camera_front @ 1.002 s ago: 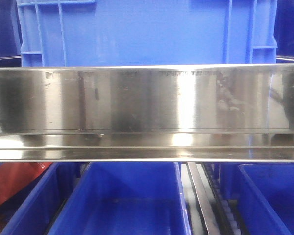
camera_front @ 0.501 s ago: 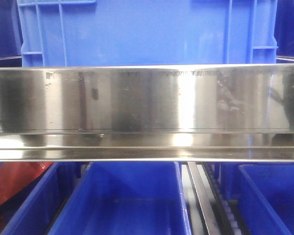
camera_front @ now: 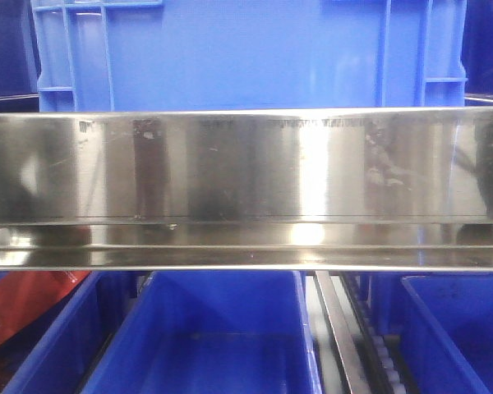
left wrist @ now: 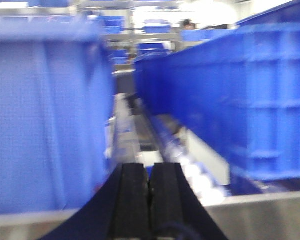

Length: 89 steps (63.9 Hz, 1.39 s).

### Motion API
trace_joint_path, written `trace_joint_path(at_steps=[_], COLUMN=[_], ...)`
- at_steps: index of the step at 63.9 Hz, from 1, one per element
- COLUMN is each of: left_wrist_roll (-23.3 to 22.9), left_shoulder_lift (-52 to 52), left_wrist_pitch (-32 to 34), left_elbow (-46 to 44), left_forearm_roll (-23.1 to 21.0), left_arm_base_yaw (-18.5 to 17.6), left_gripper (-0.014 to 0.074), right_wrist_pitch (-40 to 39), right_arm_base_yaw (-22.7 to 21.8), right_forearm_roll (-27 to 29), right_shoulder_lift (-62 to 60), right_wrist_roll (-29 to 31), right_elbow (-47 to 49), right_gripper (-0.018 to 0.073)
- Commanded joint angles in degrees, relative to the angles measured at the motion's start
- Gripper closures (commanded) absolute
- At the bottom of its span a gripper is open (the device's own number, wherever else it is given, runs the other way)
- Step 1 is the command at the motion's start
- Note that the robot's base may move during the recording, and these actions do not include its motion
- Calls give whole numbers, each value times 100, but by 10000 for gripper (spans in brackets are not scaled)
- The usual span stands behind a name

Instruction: Place valve from conveyor to right shelf box

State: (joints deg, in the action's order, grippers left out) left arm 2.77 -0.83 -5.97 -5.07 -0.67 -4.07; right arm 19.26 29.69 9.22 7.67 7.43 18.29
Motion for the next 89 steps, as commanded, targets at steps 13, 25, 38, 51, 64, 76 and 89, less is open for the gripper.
trace_joint_path(at_steps=[13,25,38,51,64,76,89], left_wrist_roll=[-56,-56,-56,-56,-56,-56,-56], left_shoulder_lift=[83,83,83,83,83,83,83], left_wrist_pitch=[336,407,407,407,407,407,407], left_elbow=[507,507,507,507,507,507,507], left_forearm_roll=[-30,-30,-30,-30,-30,-30,-30], left_arm_base_yaw=[416,426,426,426,426,426,426], left_gripper=[708,708,708,708,708,708,708], right_wrist_pitch=[-134,-134,-134,-134,-134,-134,-202], right_arm_base_yaw=[2,2,2,2,2,2,-482], right_forearm_roll=[-42,-42,-42,-42,-42,-42,-346], right_shoulder_lift=[-27,-27,-27,-27,-27,-27,-27], right_wrist_roll=[24,24,24,24,24,24,24], right_elbow=[-10,-10,-10,-10,-10,-10,-34], right_gripper=[721,721,721,721,721,721,721])
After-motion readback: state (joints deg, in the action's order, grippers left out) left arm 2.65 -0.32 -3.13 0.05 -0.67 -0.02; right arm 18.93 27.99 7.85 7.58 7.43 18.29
